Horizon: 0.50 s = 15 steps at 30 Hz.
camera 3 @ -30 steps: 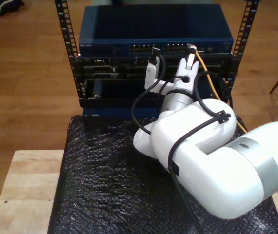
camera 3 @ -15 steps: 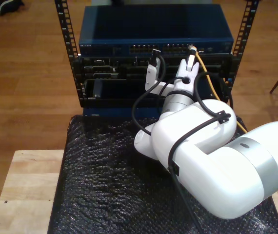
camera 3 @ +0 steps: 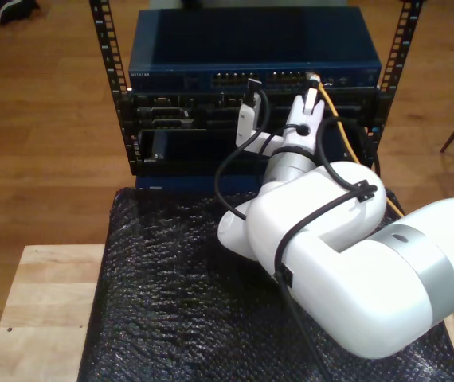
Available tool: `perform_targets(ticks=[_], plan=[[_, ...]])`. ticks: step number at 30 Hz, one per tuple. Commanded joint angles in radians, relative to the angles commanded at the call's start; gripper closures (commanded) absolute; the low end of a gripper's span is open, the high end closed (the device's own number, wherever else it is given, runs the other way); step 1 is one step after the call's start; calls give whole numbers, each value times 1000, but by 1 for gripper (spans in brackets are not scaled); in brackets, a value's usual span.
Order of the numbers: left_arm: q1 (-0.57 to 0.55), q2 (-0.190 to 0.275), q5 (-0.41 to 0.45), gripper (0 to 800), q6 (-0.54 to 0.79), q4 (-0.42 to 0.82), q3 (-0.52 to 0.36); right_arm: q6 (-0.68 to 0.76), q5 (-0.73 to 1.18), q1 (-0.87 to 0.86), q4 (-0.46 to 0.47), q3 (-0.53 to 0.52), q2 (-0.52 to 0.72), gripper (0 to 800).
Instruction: Grab the cable and plug it in
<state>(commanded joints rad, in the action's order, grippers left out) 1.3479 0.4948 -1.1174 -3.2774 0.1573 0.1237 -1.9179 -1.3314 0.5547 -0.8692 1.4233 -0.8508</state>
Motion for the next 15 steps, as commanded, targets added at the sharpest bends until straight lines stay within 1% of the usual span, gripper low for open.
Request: perform_targets(ticks=[15], plan=[[0, 0, 0, 0, 0, 0, 0, 0, 2, -8, 2, -2, -2, 800]])
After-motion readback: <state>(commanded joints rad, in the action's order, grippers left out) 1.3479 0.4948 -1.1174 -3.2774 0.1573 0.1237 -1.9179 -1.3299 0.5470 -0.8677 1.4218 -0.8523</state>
